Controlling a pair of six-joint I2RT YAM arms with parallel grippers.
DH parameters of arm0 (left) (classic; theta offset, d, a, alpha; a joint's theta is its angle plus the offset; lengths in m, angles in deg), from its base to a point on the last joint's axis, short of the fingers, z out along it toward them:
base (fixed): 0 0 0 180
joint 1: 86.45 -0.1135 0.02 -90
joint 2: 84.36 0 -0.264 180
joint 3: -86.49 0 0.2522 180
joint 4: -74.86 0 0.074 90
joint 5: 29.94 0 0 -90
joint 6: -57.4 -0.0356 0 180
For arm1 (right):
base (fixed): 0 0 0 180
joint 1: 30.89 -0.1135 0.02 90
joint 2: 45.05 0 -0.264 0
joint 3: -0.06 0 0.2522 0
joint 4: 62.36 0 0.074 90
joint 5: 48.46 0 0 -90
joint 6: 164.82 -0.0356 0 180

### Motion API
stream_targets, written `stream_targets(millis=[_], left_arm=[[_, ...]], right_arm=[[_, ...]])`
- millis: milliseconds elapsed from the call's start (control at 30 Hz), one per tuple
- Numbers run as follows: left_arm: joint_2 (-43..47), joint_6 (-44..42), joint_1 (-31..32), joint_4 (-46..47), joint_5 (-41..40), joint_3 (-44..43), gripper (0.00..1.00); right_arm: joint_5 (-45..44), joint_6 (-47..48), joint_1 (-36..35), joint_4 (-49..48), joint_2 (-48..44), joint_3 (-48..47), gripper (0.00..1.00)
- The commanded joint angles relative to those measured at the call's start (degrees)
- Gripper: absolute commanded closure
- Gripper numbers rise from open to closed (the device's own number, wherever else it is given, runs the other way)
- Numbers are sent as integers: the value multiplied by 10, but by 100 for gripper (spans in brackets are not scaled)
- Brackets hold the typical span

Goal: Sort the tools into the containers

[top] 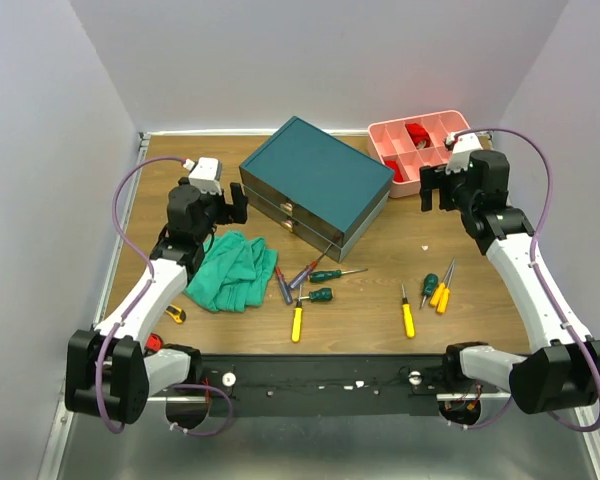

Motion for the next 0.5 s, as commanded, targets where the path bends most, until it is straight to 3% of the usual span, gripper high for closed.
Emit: stream_targets(millis=[0, 233, 367, 467], left_arm=[[-32, 98, 2, -119, 6, -52, 1], [-17, 299, 0, -153, -66, -30, 1], [-31, 375, -7, -103, 12, -13, 1], [-56, 431, 0, -65, 63, -9, 1]], right_arm=[[0, 23, -1, 13, -5, -15, 0], [112, 65, -1, 36, 39, -92, 0], [183, 68, -2, 46, 87, -143, 0], [188, 47, -12, 41, 122, -177, 0]])
